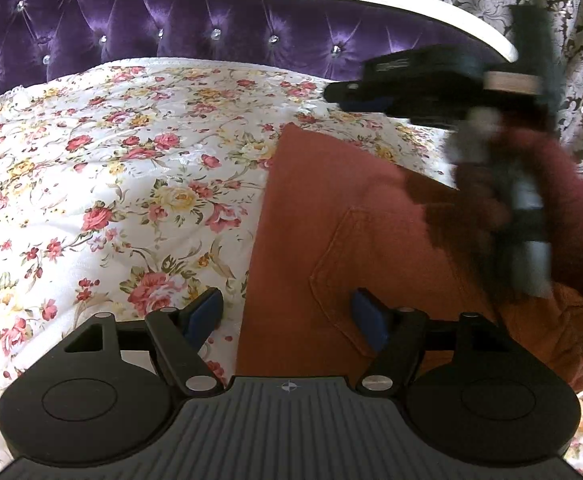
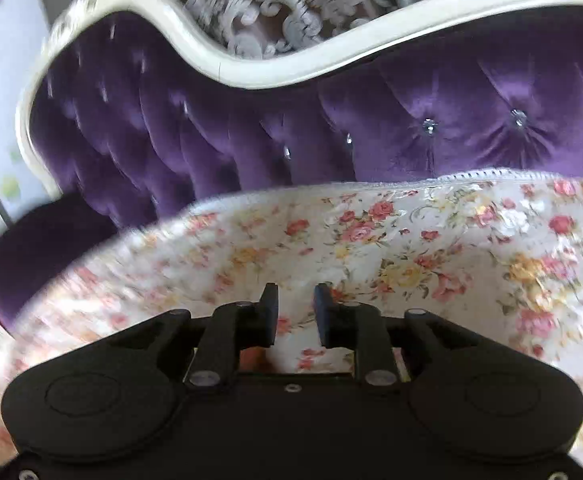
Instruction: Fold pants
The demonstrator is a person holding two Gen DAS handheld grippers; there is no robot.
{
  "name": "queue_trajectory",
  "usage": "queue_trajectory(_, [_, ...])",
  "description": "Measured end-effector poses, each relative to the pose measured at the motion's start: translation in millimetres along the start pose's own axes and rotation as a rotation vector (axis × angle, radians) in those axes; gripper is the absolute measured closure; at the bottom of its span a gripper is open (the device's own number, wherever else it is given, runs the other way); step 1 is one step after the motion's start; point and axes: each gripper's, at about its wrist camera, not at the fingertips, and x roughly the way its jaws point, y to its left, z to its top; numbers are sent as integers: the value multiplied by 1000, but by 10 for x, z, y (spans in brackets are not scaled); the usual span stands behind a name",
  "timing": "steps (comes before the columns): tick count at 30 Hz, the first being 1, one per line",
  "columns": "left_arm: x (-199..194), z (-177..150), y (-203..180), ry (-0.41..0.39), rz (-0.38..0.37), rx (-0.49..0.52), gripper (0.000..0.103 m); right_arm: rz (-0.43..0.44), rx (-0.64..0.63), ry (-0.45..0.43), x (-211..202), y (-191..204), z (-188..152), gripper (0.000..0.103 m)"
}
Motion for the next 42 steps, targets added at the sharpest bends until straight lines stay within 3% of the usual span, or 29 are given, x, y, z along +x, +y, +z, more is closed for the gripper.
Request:
queue_trajectory(5, [12,5,0,-3,3,9,32,-32,-204,151,-193,346,-250,91])
queue_trajectory(7, [0,21,31,-9,-8,-2,32,-175,-211,198,-66,235,-388,100])
queue_trajectory(8, [-16,36,47,-8,-4,-10,33,-161,-162,160,-84,115,-410,103])
queue_trajectory(10, [-110,68,65,-27,33,-18,33,-209,-44,138,-165,-31,-363,103])
queue_trajectory(12, [-231,86,74,-54,43,-33,33,-252,-60,98,-369,14,-355,86])
queue_trajectory(13, [-289,91,72,-64,36,-41,33,-243,-66,84,-504,47,-374,85])
queue_trajectory(16, [-366,79,-32,-74,35,-24,33,-226,-83,64,-954,166,-540,84])
queue_trajectory(22, [-224,-159,-351,2,33,86,33,-364,-146,126,-1495,261,-1145,87])
queue_trajectory(23, [-212,-203,-384,1,47,94,32,-362,-155,114,-1596,270,-1238,93])
queue_trajectory(26, [-212,-267,-427,-1,78,105,30,-399,-158,81,-1844,335,-1383,90])
queue_trajectory(31, [-139,-205,-417,51,100,84,19,-413,-116,74,-1932,363,-1434,90])
queue_trajectory(33, [-107,-193,-389,70,111,64,10,-417,-99,75,-1948,361,-1437,89])
queue_trajectory(36, [-66,-196,-308,86,92,5,7,-412,-83,89,-2007,373,-1458,81])
queue_trajectory(40, [-77,-205,-341,86,109,14,7,-409,-100,112,-2079,427,-1452,51])
queue_trajectory(42, [-71,-197,-338,89,108,12,7,-440,-84,94,-2144,427,-1431,44])
